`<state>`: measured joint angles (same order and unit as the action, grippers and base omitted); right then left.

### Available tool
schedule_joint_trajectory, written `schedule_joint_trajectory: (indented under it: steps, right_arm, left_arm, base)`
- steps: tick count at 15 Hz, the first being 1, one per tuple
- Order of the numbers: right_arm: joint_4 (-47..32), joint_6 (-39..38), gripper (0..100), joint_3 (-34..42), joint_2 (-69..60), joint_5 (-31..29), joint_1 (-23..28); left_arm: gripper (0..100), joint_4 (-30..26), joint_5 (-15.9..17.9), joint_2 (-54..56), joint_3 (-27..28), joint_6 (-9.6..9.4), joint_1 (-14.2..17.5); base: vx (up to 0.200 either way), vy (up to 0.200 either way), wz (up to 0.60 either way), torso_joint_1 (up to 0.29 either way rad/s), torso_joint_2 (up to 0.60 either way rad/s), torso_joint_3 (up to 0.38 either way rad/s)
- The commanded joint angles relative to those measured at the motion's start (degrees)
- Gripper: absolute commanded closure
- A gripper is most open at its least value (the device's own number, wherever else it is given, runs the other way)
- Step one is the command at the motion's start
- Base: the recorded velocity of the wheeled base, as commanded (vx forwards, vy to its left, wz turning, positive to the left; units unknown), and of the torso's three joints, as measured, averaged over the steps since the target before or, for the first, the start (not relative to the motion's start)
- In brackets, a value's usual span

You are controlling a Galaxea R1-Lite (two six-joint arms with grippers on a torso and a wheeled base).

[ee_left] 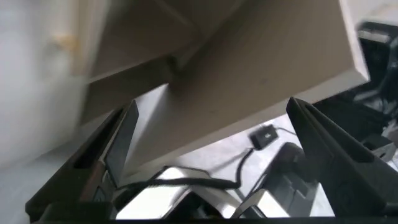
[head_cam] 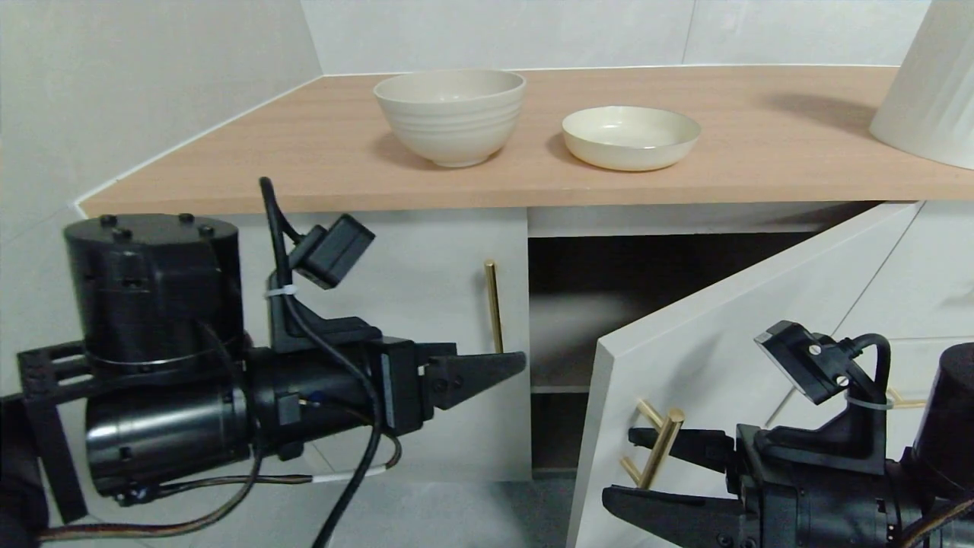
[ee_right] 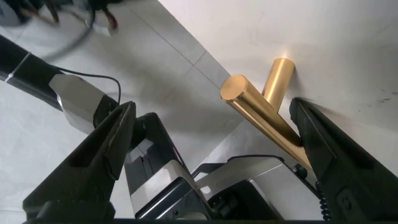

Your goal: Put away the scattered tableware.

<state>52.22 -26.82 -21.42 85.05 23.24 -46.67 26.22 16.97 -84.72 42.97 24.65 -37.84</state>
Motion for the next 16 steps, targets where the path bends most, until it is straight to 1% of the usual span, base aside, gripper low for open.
schedule_joint_trajectory:
  steps: [1, 4, 5, 7, 9, 10, 11, 12, 14, 15, 16]
  right_arm:
    - [0.16, 0.1, 0, -0.03, 0.38, -0.12, 0.0]
    - [0.16, 0.01, 0, -0.03, 0.46, -0.12, 0.0]
    - [0.16, 0.1, 0, -0.03, 0.46, -0.12, 0.0]
    - [0.16, 0.01, 0, 0.06, 0.82, -0.03, 0.0]
    - [0.16, 0.01, 0, 0.06, 0.99, -0.21, 0.0]
    - [0.16, 0.01, 0, 0.06, 0.99, -0.21, 0.0]
    - [0.25, 0.01, 0, 0.06, 0.82, -0.3, 0.0]
    - [0.25, 0.1, 0, 0.06, 0.73, -0.38, 0.0]
    - [0.42, 0.1, 0, -0.03, 0.82, -0.47, 0.08]
    - [0.51, 0.1, 0, 0.06, 0.82, -0.56, 0.17]
    - [0.6, -0.08, 0, 0.15, 0.46, -0.65, 0.52]
  left_arm:
    - [0, 4.72, -1.5, -7.21, -1.84, 0.58, -3.82]
    - [0, 9.55, -5.63, -13.1, -1.66, 0.22, -4.52]
    - [100, 10.25, -6.07, -13.45, -1.66, 0.22, -4.61]
    - [100, 13.07, -6.86, -13.63, -1.49, 0.22, -4.61]
    - [100, 13.5, -8.0, -13.98, -1.31, -0.04, -4.61]
    - [100, 13.77, -8.27, -14.15, -1.31, -0.83, -4.61]
    - [100, 14.21, -7.92, -14.42, -1.58, -2.24, -4.61]
    - [100, 15.26, -7.92, -15.56, -1.75, -3.03, -4.61]
    - [100, 22.82, -6.95, -19.07, -3.25, -3.73, -6.19]
    - [100, 24.84, -6.25, -20.3, -3.25, -3.82, -6.98]
    - [100, 28.36, -4.4, -23.03, -2.63, -3.82, -8.57]
  base:
    - [0.0, 0.0, 0.0, 0.0, 0.0, 0.0]
    - [0.0, 0.0, 0.0, 0.0, 0.0, 0.0]
    - [0.0, 0.0, 0.0, 0.0, 0.0, 0.0]
    - [0.0, 0.0, 0.0, 0.0, 0.0, 0.0]
    - [0.0, 0.0, 0.0, 0.0, 0.0, 0.0]
    - [0.0, 0.0, 0.0, 0.0, 0.0, 0.0]
    - [0.0, 0.0, 0.0, 0.0, 0.0, 0.0]
    - [0.0, 0.0, 0.0, 0.0, 0.0, 0.0]
    - [0.0, 0.0, 0.0, 0.0, 0.0, 0.0]
    - [0.0, 0.0, 0.0, 0.0, 0.0, 0.0]
    - [0.0, 0.0, 0.0, 0.0, 0.0, 0.0]
